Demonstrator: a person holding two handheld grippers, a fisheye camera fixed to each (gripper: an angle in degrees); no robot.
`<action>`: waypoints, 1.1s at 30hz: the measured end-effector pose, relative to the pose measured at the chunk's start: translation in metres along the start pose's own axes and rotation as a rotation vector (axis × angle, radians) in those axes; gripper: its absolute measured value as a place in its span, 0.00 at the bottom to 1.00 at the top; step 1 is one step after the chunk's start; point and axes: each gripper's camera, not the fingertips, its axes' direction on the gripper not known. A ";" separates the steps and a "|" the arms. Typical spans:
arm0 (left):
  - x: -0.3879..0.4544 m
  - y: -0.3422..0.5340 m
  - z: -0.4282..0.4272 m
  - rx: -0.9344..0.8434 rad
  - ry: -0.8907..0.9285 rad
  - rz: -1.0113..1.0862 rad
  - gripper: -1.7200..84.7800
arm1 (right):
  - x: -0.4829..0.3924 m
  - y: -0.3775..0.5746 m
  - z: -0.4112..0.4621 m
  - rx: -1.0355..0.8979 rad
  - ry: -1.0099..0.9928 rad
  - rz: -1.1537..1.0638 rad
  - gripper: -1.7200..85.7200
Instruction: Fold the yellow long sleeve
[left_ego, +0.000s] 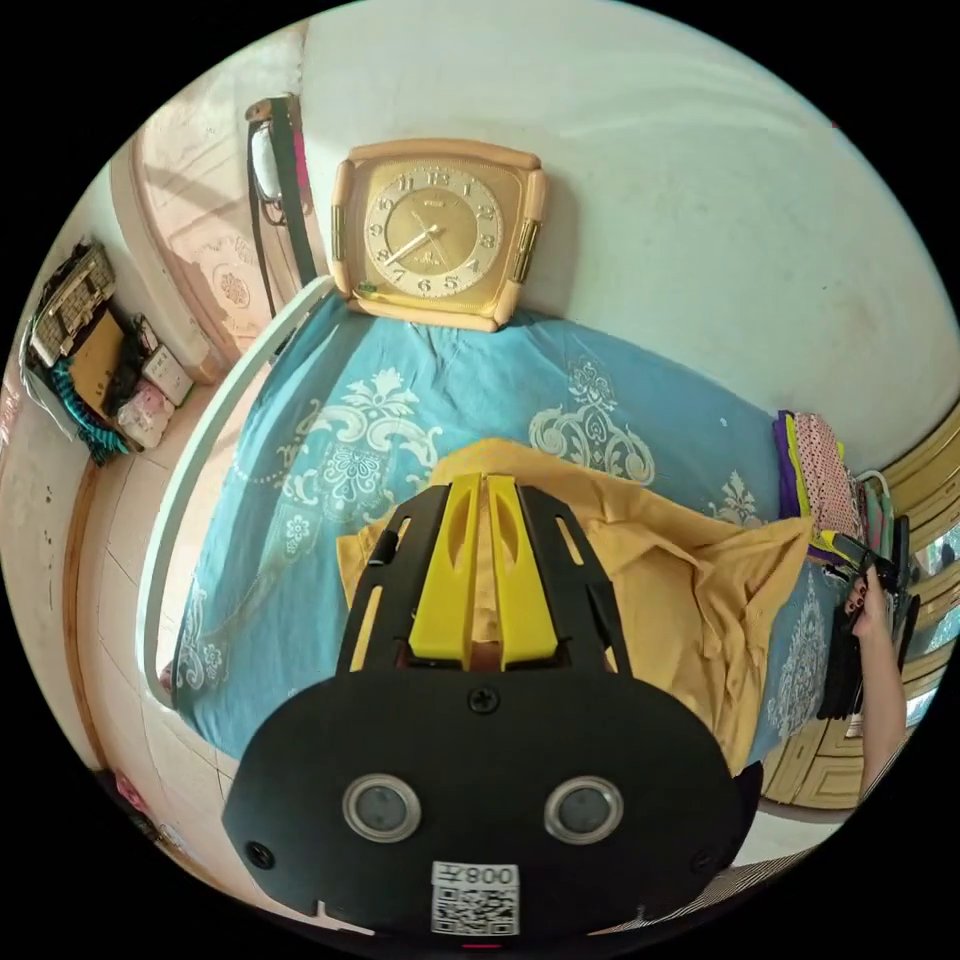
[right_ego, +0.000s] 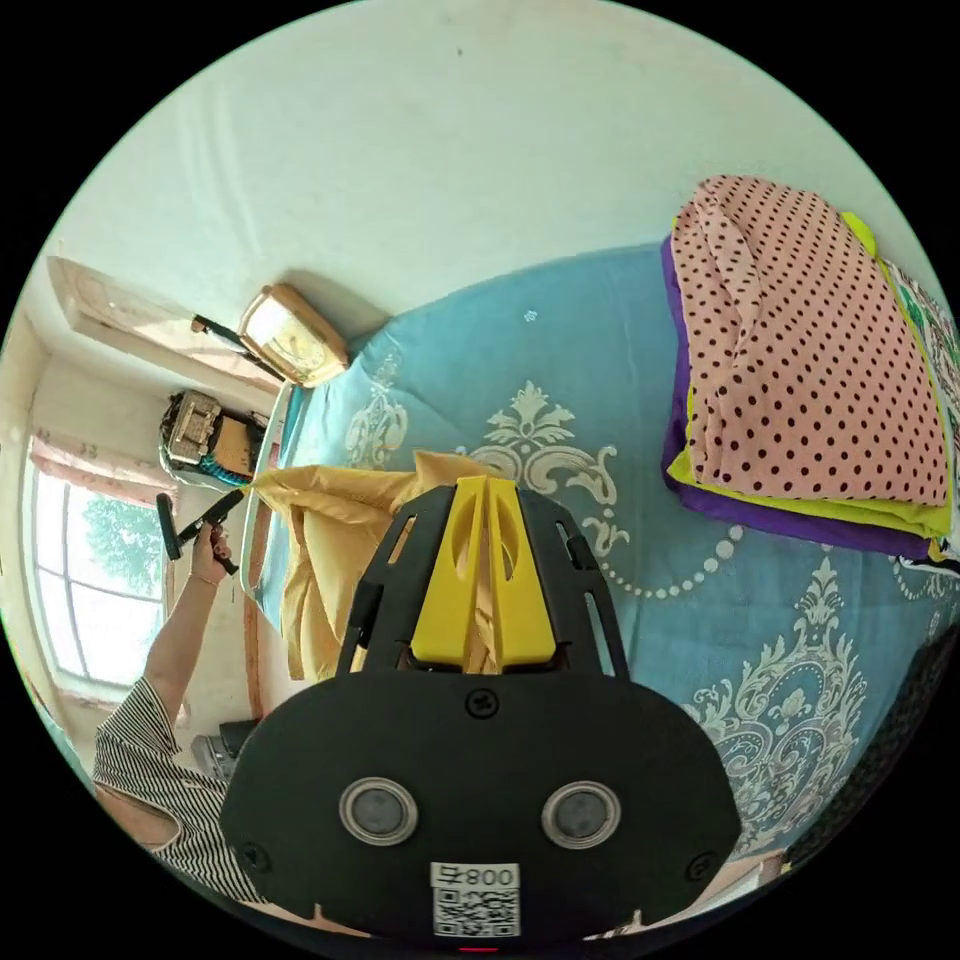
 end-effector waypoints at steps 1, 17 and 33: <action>-0.001 -0.004 0.003 -0.001 -0.004 0.008 0.05 | 0.010 -0.006 0.009 -0.012 -0.001 0.000 0.02; 0.023 -0.086 0.032 -0.154 0.043 0.302 0.13 | -0.081 0.001 0.107 -0.140 0.031 -0.411 0.10; 0.011 -0.223 0.053 -0.192 -0.056 0.317 0.04 | -0.110 -0.052 0.225 -0.320 0.365 -0.460 0.04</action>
